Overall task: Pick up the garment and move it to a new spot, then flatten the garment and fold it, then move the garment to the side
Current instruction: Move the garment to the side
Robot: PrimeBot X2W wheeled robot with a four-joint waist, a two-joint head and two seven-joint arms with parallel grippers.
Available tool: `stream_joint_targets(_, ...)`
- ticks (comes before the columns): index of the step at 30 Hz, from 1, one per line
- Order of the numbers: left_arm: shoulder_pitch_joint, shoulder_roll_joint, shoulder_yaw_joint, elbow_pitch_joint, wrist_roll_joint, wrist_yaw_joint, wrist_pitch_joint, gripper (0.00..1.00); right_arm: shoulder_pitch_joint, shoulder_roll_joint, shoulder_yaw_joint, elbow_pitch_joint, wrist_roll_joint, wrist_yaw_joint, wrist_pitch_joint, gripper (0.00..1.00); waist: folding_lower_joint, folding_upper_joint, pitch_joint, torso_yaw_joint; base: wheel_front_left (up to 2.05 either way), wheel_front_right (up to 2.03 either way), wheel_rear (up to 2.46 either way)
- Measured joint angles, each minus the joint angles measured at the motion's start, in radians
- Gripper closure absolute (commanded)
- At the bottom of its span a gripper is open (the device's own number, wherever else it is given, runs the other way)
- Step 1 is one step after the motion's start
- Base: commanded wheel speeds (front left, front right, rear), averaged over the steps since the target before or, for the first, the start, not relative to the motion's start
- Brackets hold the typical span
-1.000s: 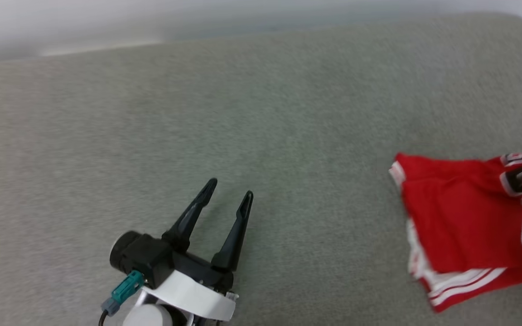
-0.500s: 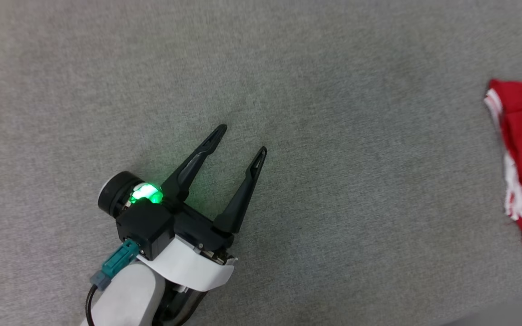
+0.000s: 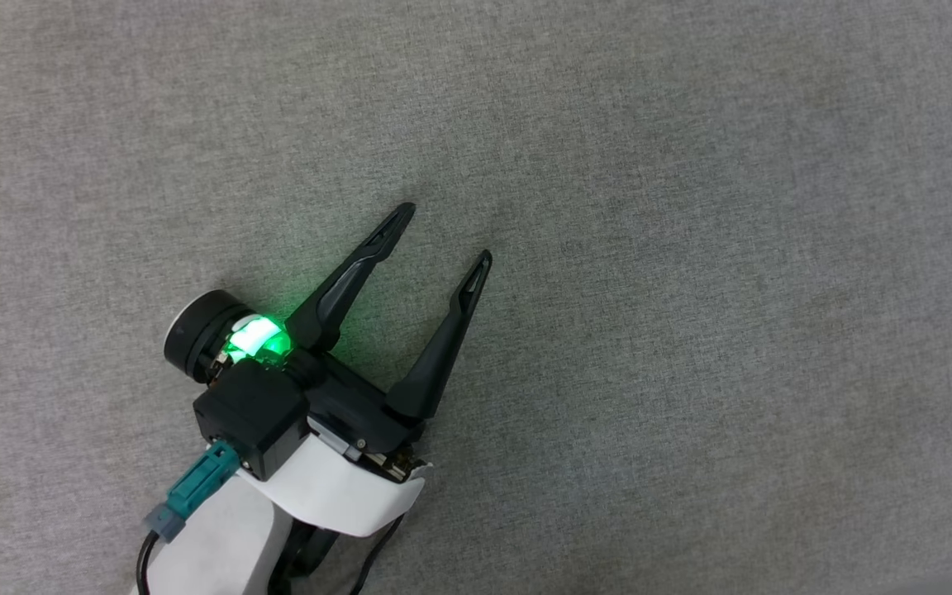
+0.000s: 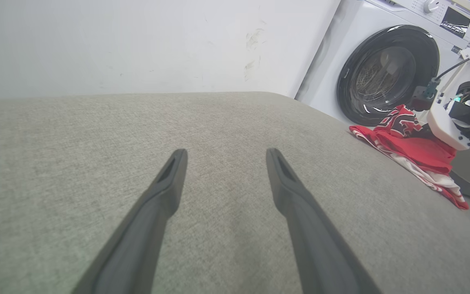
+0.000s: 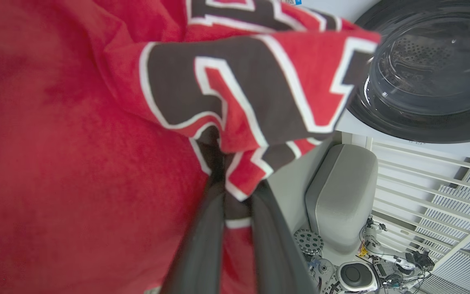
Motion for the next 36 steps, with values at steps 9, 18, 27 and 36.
stream_joint_targets(9, 0.017, -0.028, 0.01, 0.021, -0.008, 0.0, 0.0, 0.0, -0.019, 0.036, -0.035, -0.007, -0.049, 0.0, 0.036, 0.0, 0.0, 0.0, -0.06, 0.007, 0.0, 0.0, 0.0)
stream_joint_targets(18, 0.084, -0.074, 0.1, 0.068, -0.03, 0.0, 0.0, 0.0, -0.013, 0.085, -0.042, -0.193, 0.046, 0.0, 0.028, 0.0, -0.0001, 0.0, -0.205, 0.022, 0.0, 0.0, 0.0)
stream_joint_targets(27, 0.186, -0.128, 0.265, 0.11, -0.011, 0.0, 0.0, 0.0, 0.109, 0.303, -0.107, -0.438, 0.195, -0.001, -0.105, 0.0, -0.0002, 0.0, -0.366, 0.067, 0.0, 0.0, 0.0)
stream_joint_targets(36, 0.283, -0.175, 0.358, 0.152, 0.007, 0.0, 0.0, 0.0, 0.322, 0.539, -0.092, -0.646, 0.257, -0.001, -0.263, 0.0, -0.0003, 0.0, -0.489, 0.123, 0.0, 0.0, 0.0)
